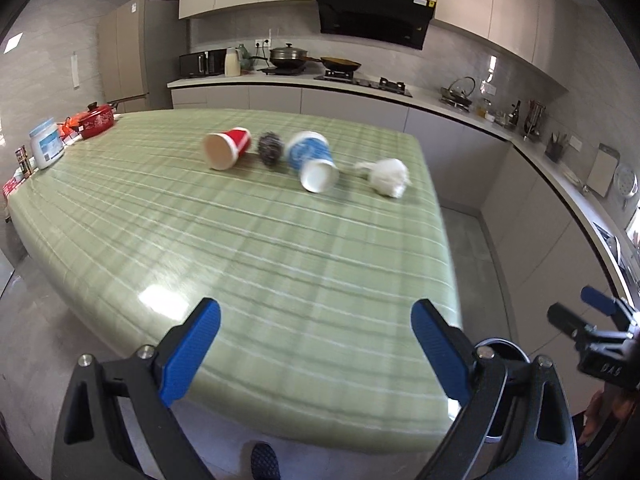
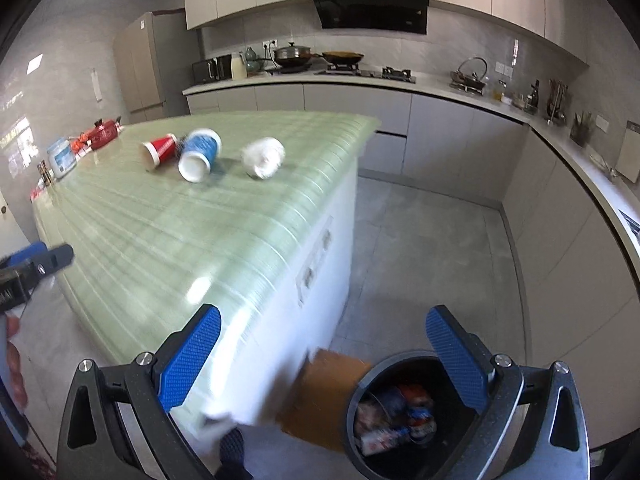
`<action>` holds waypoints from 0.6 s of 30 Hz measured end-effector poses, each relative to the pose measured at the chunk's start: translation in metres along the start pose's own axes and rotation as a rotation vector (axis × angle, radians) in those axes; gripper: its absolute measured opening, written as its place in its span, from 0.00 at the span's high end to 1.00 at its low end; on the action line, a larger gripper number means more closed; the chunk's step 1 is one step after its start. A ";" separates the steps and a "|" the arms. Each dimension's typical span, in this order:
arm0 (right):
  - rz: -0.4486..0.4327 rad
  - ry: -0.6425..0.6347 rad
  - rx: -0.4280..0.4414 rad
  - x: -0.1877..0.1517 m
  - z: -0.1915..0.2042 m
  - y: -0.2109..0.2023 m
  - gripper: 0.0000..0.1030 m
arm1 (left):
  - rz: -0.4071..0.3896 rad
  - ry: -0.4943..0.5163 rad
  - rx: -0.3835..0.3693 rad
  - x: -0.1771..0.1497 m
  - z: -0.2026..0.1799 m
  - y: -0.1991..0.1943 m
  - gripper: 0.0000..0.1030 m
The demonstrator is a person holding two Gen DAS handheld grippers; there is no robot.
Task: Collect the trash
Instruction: 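Move both open tools back toward the paper cups on the island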
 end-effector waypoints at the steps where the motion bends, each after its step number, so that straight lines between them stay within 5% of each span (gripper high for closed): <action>1: -0.004 0.003 -0.006 0.007 0.008 0.005 0.00 | 0.008 0.005 -0.003 0.006 0.009 0.007 0.06; 18: -0.031 -0.008 0.053 0.120 0.144 0.133 0.00 | 0.025 0.036 0.003 0.095 0.118 0.123 0.06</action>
Point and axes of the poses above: each gripper's, at about its wrist camera, not at the fingertips, and y roughly the way its jaws point, z to its left, x to its top, the point moved 2 cm from there along y, roughly the way its jaws point, and after that the axes turned 8 degrees about x, right-handed, at the moved point
